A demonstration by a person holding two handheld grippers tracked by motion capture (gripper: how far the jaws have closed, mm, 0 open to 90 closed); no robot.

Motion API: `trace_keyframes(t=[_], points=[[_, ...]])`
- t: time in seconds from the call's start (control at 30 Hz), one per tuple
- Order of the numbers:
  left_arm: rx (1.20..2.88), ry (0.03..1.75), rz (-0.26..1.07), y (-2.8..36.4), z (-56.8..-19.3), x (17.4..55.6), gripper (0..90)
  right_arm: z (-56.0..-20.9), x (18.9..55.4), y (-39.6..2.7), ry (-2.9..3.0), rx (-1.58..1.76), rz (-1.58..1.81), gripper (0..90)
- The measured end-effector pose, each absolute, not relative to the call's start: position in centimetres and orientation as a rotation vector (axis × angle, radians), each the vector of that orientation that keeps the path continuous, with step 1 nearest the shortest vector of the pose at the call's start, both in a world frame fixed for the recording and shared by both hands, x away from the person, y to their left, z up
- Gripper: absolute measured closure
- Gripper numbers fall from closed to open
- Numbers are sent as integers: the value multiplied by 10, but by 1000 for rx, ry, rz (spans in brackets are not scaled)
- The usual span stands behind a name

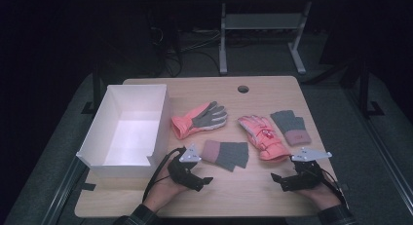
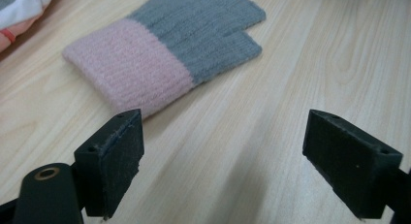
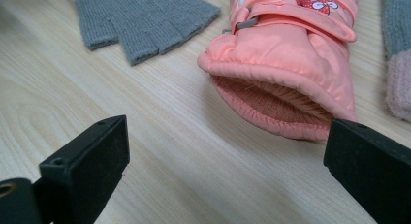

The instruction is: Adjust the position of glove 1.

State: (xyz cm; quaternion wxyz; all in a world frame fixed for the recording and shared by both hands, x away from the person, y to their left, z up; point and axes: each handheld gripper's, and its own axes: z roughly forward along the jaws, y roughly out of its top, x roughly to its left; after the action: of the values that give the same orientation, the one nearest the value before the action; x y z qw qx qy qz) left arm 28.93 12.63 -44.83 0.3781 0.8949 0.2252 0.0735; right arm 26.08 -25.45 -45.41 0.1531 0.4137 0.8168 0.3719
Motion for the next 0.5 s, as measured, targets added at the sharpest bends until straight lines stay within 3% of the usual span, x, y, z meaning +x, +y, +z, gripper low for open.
trace_keyframes(t=[0.1, 0.17, 0.23, 0.33, 0.47, 0.5], points=[[2272, 590, 169, 127, -445, 290, 267, -454, 260, -255, 2347, 1194, 1075, 22], [2245, 603, 150, 127, -443, 291, 415, -455, 261, -256, 2351, 1198, 1080, 22], [2226, 608, 127, 125, -440, 293, 456, -455, 261, -256, 2350, 1203, 1082, 22], [2229, 579, 106, 121, -436, 296, 717, -456, 261, -257, 2368, 1191, 1071, 22], [2230, 590, 73, 117, -435, 302, 896, -454, 261, -258, 2359, 1199, 1081, 22], [2239, 595, 69, 115, -435, 304, 897, -454, 261, -258, 2357, 1201, 1081, 22]])
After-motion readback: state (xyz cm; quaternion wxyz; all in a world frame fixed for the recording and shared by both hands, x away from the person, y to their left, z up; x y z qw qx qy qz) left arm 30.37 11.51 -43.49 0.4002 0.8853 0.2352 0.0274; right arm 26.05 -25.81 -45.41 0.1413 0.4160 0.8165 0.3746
